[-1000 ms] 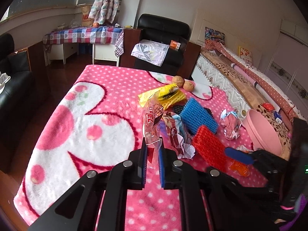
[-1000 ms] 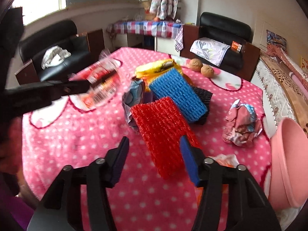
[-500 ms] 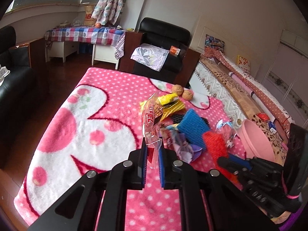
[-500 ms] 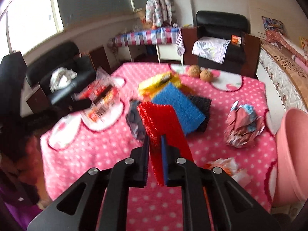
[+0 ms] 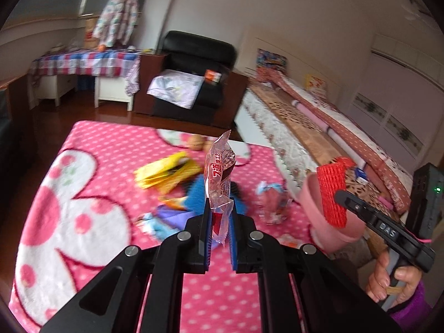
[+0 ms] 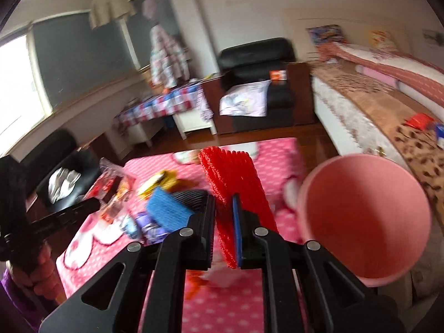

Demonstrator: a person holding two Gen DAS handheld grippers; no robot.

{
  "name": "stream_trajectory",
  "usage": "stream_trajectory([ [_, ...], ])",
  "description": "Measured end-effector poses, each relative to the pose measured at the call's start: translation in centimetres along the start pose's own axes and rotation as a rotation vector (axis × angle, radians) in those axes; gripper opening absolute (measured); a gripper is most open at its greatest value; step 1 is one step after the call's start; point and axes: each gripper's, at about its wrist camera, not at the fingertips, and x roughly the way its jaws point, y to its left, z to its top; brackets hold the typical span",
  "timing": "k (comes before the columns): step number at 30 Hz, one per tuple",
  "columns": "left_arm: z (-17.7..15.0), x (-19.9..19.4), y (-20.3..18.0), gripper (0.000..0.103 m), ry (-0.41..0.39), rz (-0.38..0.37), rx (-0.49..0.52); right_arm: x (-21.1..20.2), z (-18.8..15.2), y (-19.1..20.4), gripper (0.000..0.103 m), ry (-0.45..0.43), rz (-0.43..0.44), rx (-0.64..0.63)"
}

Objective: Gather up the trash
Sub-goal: 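Carry both items over the pink bucket and open both grippers to drop them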

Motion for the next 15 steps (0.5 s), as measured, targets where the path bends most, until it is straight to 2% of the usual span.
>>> stream_trajectory([
  [7, 1.2, 3.2, -6.7, 0.009, 0.054, -0.119, 0.091, -1.5, -0.4, -6.0, 0.012, -0.020, -0.112, 0.102],
  [15, 1.2, 7.6, -16.2, 0.009, 0.117, -0.226, 0.238, -1.9, -1.9, -11.6, 0.012, -0.006, -0.179, 0.205],
])
